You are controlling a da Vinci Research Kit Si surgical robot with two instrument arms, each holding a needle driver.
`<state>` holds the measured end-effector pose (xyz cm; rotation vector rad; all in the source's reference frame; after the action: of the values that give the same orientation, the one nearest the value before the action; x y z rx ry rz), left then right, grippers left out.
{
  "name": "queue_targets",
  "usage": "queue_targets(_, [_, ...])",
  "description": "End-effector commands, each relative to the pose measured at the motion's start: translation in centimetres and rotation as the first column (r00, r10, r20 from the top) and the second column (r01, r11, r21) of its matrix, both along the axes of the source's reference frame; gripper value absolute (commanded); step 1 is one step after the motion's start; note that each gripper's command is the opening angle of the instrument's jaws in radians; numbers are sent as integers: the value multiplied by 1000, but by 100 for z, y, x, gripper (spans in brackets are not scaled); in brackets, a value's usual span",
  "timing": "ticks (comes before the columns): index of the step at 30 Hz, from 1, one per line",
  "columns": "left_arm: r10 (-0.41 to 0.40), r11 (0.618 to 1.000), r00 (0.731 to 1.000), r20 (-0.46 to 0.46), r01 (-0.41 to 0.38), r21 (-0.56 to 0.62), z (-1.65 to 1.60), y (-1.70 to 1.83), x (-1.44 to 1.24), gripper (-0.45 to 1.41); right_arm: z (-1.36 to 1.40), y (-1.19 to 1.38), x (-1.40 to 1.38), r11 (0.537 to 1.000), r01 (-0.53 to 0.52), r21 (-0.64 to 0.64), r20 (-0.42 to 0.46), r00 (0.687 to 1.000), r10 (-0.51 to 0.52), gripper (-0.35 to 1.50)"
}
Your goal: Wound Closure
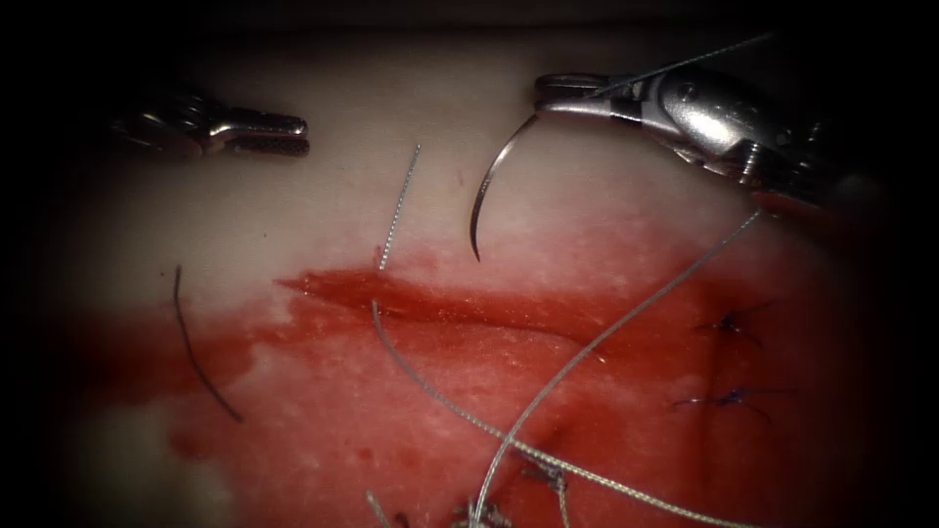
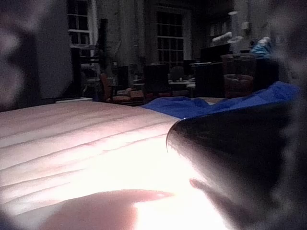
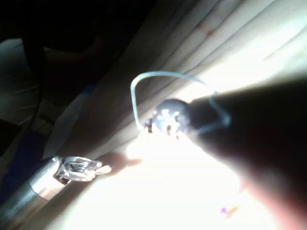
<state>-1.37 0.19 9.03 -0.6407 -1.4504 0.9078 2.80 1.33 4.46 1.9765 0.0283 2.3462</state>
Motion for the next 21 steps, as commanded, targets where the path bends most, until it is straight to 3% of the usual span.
queue_targets(1, [12,1000,1000,4,-12,-18,-9,11,-4,-10,-26,14,20,998,2,-60,8,1000,-1,-35])
queue_targets(5, [25,999,999,-29,-26,-37,-15,1,-23,-8,-52,9,40,987,1,-159,29,1000,4,-35])
queue_targets(9, [37,998,999,-31,-38,-44,-20,-4,-35,5,-67,3,57,974,8,-225,43,999,2,-35])
queue_targets(21, [76,995,996,-53,-79,-63,-14,-18,-53,-6,-63,-4,76,965,22,-261,65,998,-5,-35])
